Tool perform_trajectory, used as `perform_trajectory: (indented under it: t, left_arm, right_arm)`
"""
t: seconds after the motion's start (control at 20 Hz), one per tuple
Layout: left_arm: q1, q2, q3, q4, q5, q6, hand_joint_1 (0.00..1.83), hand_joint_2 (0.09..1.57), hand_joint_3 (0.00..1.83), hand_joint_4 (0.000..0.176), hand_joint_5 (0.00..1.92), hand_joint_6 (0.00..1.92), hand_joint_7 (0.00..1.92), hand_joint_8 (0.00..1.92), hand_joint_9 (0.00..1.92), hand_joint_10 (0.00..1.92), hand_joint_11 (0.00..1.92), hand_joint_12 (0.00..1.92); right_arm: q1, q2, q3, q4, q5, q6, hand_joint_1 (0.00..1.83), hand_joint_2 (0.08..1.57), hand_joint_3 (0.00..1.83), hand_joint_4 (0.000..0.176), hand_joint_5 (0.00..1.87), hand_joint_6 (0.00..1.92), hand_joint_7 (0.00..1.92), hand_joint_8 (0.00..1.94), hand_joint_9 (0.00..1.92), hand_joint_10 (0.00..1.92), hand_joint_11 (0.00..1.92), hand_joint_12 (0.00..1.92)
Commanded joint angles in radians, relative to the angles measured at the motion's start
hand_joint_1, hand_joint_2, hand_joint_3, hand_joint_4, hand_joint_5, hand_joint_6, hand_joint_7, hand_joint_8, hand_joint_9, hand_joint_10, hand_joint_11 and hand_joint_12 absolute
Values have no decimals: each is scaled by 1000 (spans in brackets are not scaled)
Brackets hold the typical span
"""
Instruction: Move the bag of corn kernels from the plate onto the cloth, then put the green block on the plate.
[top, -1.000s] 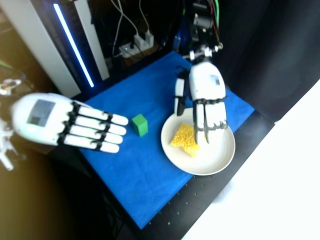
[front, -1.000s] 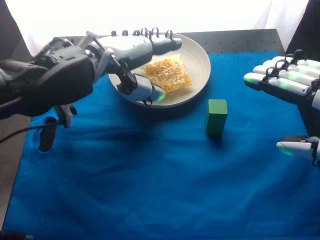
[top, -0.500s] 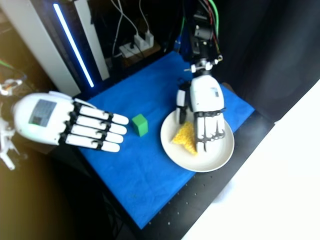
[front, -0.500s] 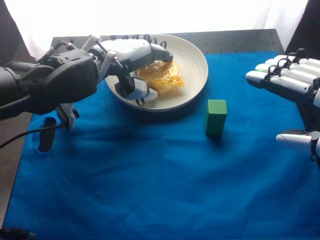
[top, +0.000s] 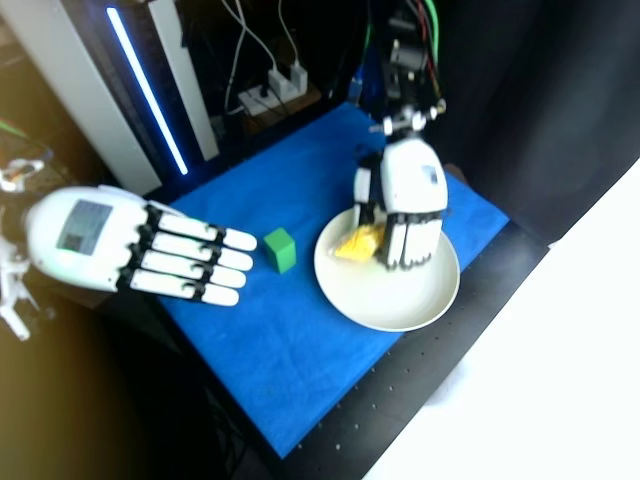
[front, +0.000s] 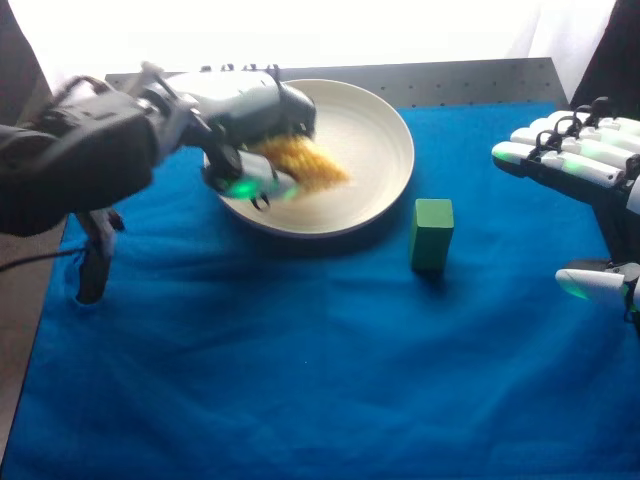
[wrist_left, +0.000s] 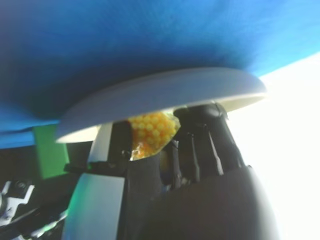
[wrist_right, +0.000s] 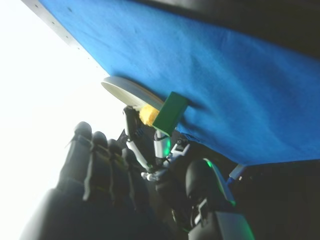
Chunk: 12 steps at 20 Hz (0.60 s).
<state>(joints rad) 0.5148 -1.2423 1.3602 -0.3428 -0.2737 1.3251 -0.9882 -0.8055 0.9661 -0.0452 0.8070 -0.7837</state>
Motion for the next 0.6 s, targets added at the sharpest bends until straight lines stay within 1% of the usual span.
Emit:
perform_trajectory:
  t: [0.0,0.05,0.1,0.15,0.2,0.25,0.35,0.4,0.45,0.5,0.55]
  left_arm:
    - [-23,17,-22,23,-173,0,992,1439,3,14,451,1728,417,1873,454,1921,575,1921]
    - [-24,46,-58,43,-210,-1,970,1456,4,17,427,1770,393,1897,445,1921,590,1921]
    - [-23,71,-85,64,-237,-9,982,1451,0,11,446,1748,392,1897,477,1921,645,1921]
    - [-22,90,-110,86,-262,-23,980,1452,0,14,442,1760,395,1890,486,1916,674,1921]
    - [-13,114,-136,118,-294,-50,972,1457,2,12,423,1764,398,1906,493,1920,651,1921]
    - [4,145,-173,140,-336,-65,998,1441,0,1,433,1717,442,1884,505,1921,650,1921]
    - [64,228,-272,179,-438,-67,996,1448,2,0,401,1722,449,1919,522,1921,697,1921]
    - [105,270,-322,208,-487,-81,1011,1439,0,0,423,1688,455,1917,585,1921,796,1921]
    - [152,311,-366,240,-533,-117,1009,1440,1,0,418,1683,458,1920,533,1921,721,1921]
    - [190,334,-391,264,-574,-155,1016,1435,0,0,429,1660,462,1921,488,1921,662,1921]
    - [224,351,-412,276,-602,-178,1044,1420,0,0,460,1594,478,1921,428,1921,595,1921]
  right_arm:
    - [12,0,3,15,116,7,518,1345,5,0,0,0,0,0,0,0,0,0]
    - [11,0,3,16,117,9,506,1344,4,0,0,0,0,0,0,0,0,0]
    - [11,0,3,16,117,12,502,1348,5,0,0,0,0,0,0,0,0,0]
    - [11,0,2,16,117,13,528,1342,2,0,0,0,0,0,0,0,0,0]
    - [11,-1,2,16,117,16,483,1359,9,0,0,0,0,0,0,0,0,0]
    - [11,-1,2,16,117,18,465,1366,11,0,0,0,0,0,0,0,0,0]
    - [11,-1,0,16,117,20,516,1366,8,0,0,0,0,0,0,0,0,0]
    - [11,-1,-2,16,117,21,531,1361,4,0,0,0,0,0,0,0,0,0]
    - [11,-1,-4,18,118,21,556,1355,1,0,0,0,0,0,0,0,0,0]
    - [11,-1,-5,19,118,22,601,1344,0,0,0,0,0,0,0,0,0,0]
    - [11,-1,-7,20,118,22,632,1330,0,0,0,0,0,0,0,0,17,10]
